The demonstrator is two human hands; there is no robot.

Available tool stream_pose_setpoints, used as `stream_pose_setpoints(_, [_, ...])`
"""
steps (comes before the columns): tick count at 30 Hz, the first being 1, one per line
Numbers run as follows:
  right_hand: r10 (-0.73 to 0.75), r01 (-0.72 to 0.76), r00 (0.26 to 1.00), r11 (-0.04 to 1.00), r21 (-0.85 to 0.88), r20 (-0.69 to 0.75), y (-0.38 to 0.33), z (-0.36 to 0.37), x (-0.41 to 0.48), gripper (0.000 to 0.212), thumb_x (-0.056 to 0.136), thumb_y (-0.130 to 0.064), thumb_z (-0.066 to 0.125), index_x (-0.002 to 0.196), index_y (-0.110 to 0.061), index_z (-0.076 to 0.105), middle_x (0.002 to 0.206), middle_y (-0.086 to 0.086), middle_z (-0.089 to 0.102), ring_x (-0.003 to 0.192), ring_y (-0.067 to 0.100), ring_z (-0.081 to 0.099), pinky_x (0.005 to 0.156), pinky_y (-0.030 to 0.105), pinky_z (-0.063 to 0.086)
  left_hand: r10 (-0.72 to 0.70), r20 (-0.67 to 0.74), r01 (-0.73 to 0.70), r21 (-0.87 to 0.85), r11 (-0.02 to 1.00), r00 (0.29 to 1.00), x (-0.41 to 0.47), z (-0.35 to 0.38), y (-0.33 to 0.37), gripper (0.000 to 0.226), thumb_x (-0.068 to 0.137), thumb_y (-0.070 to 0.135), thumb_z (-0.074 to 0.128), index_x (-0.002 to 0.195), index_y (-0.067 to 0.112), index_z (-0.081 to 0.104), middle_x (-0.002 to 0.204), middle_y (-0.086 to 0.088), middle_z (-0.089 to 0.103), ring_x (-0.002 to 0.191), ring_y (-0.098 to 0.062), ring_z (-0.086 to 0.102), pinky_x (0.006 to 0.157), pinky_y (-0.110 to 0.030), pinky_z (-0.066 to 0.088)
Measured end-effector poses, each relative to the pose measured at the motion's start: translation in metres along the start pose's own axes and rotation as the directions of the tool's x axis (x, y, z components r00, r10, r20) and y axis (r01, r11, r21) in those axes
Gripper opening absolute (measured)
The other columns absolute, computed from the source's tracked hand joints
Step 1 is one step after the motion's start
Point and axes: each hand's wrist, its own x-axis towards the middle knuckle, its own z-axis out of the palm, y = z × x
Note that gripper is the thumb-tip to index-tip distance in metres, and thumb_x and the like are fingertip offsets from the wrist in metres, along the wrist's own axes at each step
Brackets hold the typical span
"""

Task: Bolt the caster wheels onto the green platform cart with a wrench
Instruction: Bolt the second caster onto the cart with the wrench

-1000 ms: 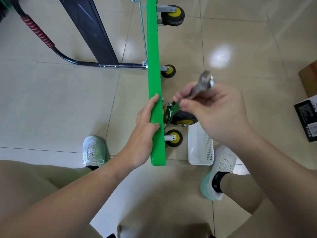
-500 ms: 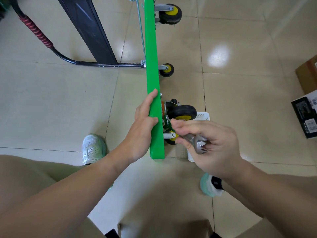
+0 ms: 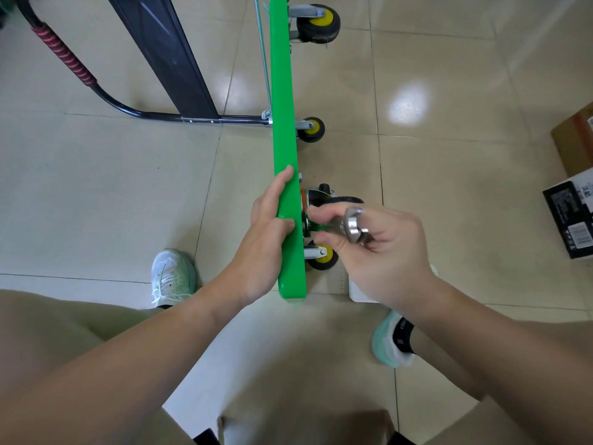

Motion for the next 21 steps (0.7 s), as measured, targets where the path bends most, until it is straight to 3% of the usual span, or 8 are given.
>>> stream_pose_setpoints(3, [0.175,-0.179,0.984,0.972,0.154,0.043,-0.002,0.007,0.016,0.026,0.081,-0.003,0.075,0.094,-0.026,0.073,0.093,0.0,0.076,0.093,0.017,0.073,0.089,0.041,0.059,-0.002,-0.009,0.001,-0.025,1.0,1.0,0.0,0.0,-0.001,0.075,0.072,0.034,0.046,0.136,0.072,0.042,0.159,0.003,0.037,0.142,-0.016,0.045,0.117,-0.05,0.04])
stream_pose_setpoints(6, [0.351,-0.363,0.932,0.877,0.314,0.096,-0.004,0.011,0.038,0.033,0.082,0.016,0.067,0.089,-0.017,0.07,0.084,-0.005,0.072,0.084,0.005,0.069,0.088,0.023,0.056,0.013,-0.02,-0.013,-0.011,1.0,1.0,0.001,0.0,-0.003,0.074,0.068,0.04,0.045,0.133,0.075,0.041,0.16,0.005,0.036,0.145,-0.017,0.041,0.118,-0.053,0.037])
stream_pose_setpoints(8, [0.401,-0.421,0.907,0.859,0.292,0.129,-0.006,0.009,0.053,0.029,0.085,0.016,0.065,0.09,-0.013,0.068,0.082,-0.002,0.07,0.08,0.003,0.067,0.079,0.018,0.056,0.014,-0.032,-0.015,-0.015,1.0,0.999,0.001,0.001,-0.004,0.074,0.069,0.037,0.046,0.131,0.077,0.042,0.159,0.007,0.035,0.144,-0.018,0.041,0.116,-0.056,0.039])
stream_pose_setpoints(12, [0.508,-0.532,0.847,0.811,0.244,0.158,0.0,0.005,0.072,0.022,0.089,0.005,0.067,0.094,-0.017,0.068,0.086,0.002,0.073,0.082,0.012,0.072,0.075,0.026,0.061,0.016,-0.038,-0.017,-0.022,1.0,0.999,0.001,0.001,-0.003,0.076,0.073,0.026,0.045,0.131,0.075,0.044,0.159,0.008,0.035,0.142,-0.014,0.042,0.117,-0.055,0.039])
stream_pose_setpoints(16, [0.558,-0.583,0.812,0.763,0.281,0.171,0.004,0.002,0.077,0.014,0.09,-0.001,0.068,0.097,-0.013,0.069,0.087,0.006,0.076,0.083,0.014,0.075,0.073,0.027,0.061,-0.005,-0.019,0.004,-0.008,1.0,1.0,0.0,0.0,-0.003,0.078,0.076,0.022,0.041,0.134,0.074,0.042,0.158,0.009,0.035,0.142,-0.017,0.043,0.116,-0.057,0.039])
stream_pose_setpoints(21, [0.528,-0.539,0.84,0.785,0.305,0.127,-0.004,-0.002,0.071,0.015,0.095,-0.005,0.064,0.087,-0.016,0.07,0.082,0.004,0.076,0.086,0.021,0.075,0.077,0.035,0.062,0.009,-0.007,-0.009,0.027,1.0,1.0,-0.002,0.001,0.003,0.073,0.07,0.04,0.044,0.133,0.077,0.038,0.159,0.013,0.034,0.147,-0.015,0.035,0.119,-0.053,0.035])
